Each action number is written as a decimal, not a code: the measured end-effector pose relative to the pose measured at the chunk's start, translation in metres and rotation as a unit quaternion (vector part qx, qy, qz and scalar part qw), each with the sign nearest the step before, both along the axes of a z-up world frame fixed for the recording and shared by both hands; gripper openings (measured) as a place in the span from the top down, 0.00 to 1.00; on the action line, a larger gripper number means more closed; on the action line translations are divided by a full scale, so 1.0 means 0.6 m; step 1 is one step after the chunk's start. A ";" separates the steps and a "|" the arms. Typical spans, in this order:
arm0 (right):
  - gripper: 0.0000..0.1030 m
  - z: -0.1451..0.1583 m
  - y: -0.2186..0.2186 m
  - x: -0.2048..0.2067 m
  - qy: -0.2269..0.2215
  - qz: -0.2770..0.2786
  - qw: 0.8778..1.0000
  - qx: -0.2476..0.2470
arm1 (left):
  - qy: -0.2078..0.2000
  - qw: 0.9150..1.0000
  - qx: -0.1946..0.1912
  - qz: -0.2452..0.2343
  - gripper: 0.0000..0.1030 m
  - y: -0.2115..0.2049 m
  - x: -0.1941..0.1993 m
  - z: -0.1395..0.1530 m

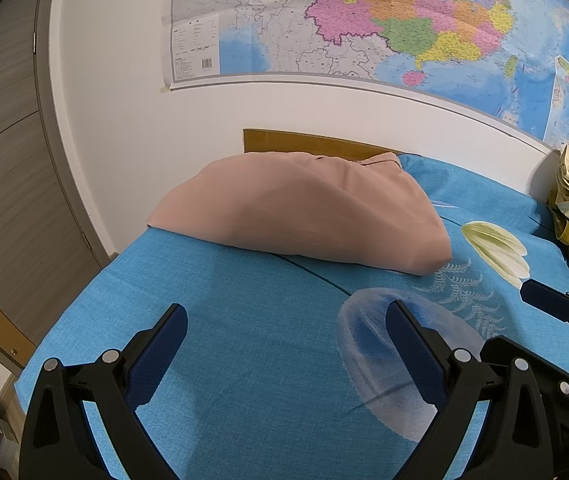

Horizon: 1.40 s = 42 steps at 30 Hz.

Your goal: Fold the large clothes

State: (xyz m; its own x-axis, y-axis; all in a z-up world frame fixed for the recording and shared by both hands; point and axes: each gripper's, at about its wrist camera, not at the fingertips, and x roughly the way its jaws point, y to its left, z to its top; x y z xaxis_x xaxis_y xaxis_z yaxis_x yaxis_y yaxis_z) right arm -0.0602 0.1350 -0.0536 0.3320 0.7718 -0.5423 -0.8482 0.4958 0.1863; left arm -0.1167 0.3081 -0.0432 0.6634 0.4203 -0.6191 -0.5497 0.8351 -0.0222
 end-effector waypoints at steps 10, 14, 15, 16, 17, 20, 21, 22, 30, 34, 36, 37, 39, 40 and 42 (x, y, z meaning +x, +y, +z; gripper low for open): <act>0.06 0.001 0.000 -0.001 0.000 -0.002 1.000 -0.001 | 0.000 1.000 0.000 0.000 0.07 0.000 -0.001 -0.001; 0.06 -0.001 0.000 -0.001 0.002 -0.002 1.000 -0.001 | 0.001 1.000 0.000 0.001 0.07 0.000 0.000 0.000; 0.06 -0.001 0.001 -0.001 0.002 -0.001 1.000 -0.001 | 0.002 1.000 0.001 0.001 0.07 -0.001 -0.001 0.000; 0.06 -0.001 0.002 -0.003 0.003 -0.001 1.000 -0.003 | 0.002 1.000 0.001 0.001 0.07 -0.001 0.000 0.000; 0.06 -0.002 0.002 0.000 0.005 -0.001 1.000 -0.002 | 0.002 1.000 0.000 0.002 0.07 -0.001 0.000 0.000; 0.06 -0.002 0.002 0.001 0.007 0.000 1.000 0.000 | 0.001 1.000 0.000 0.002 0.07 -0.001 -0.001 0.000; 0.06 -0.001 0.002 0.001 0.006 0.000 1.000 0.000 | 0.001 1.000 0.001 0.002 0.07 -0.001 -0.001 0.000; 0.06 0.000 0.002 0.000 0.006 0.001 1.000 0.001 | 0.001 1.000 0.001 0.002 0.07 -0.001 -0.001 0.000; 0.06 -0.001 0.001 0.001 0.004 0.003 1.000 0.004 | 0.000 1.000 0.002 0.003 0.07 0.000 -0.004 -0.002; 0.06 -0.001 0.000 -0.001 0.004 0.003 1.000 0.006 | -0.001 1.000 0.003 0.004 0.07 -0.001 -0.006 -0.001; 0.06 0.000 -0.001 -0.001 0.003 0.004 1.000 0.007 | -0.001 1.000 0.003 0.003 0.07 -0.001 -0.005 0.000; 0.06 0.000 -0.001 0.000 0.004 0.005 1.000 0.006 | -0.002 1.000 0.002 0.003 0.07 -0.001 -0.006 0.000; 0.06 0.000 -0.001 0.000 0.003 0.005 1.000 0.008 | -0.001 1.000 0.003 0.003 0.07 -0.002 -0.007 0.000; 0.06 -0.001 -0.001 0.000 0.004 0.005 1.000 0.007 | -0.001 1.000 0.004 0.003 0.07 -0.002 -0.007 0.001; 0.06 0.000 -0.003 0.001 0.004 0.005 1.000 0.007 | 0.000 1.000 0.004 0.003 0.07 -0.003 -0.006 0.001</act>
